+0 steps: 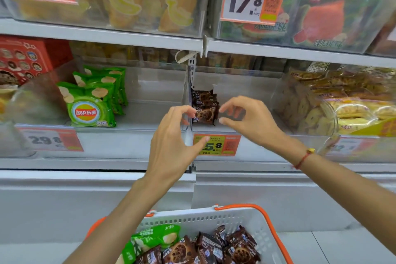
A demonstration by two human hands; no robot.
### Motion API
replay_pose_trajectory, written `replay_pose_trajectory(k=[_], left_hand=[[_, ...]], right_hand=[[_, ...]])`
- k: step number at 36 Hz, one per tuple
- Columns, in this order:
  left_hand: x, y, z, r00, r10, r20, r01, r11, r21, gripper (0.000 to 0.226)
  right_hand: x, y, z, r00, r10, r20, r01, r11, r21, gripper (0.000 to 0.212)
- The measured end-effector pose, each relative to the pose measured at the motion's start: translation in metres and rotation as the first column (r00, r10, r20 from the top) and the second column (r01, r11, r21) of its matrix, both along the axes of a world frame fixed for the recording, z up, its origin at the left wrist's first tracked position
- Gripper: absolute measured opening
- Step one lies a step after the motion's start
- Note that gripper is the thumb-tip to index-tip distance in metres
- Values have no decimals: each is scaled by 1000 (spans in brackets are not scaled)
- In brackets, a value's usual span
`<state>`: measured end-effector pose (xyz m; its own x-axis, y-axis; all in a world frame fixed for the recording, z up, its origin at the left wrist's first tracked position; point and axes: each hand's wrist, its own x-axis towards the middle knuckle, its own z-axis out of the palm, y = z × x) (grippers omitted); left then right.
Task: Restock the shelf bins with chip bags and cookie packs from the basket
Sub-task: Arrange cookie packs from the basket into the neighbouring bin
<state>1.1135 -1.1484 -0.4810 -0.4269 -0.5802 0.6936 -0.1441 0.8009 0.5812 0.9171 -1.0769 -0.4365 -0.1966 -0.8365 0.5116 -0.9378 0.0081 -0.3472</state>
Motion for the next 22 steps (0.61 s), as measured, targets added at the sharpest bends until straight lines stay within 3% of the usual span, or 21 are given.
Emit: replay_pose_trajectory(k=[4, 7, 10, 13, 17, 22], left_hand=[[7, 13, 2, 995, -2, 98, 4, 1000, -14, 26], [11, 16, -8, 937, -60, 343, 14, 991, 134, 16], [14, 15, -30, 759, -169, 628, 40, 976, 215, 19], [18, 17, -58, 550, -224, 805, 65, 972, 226, 30], [23, 26, -102, 327, -256, 910, 125, 966, 226, 37], [33, 41, -161, 106, -333, 937, 202, 930, 308, 39]], right_hand=[[20, 48, -21, 998, 50, 40, -51, 998, 22, 15], [25, 69, -51, 995, 27, 94, -44, 982, 182, 14], [24, 77, -82, 995, -20, 103, -28, 891, 452, 15], [25, 76, -112, 995, -15, 102, -59, 722, 689, 18], [34, 71, -153, 993, -4, 116, -98, 511, 854, 26], [48, 67, -217, 990, 12, 139, -133, 395, 909, 29]])
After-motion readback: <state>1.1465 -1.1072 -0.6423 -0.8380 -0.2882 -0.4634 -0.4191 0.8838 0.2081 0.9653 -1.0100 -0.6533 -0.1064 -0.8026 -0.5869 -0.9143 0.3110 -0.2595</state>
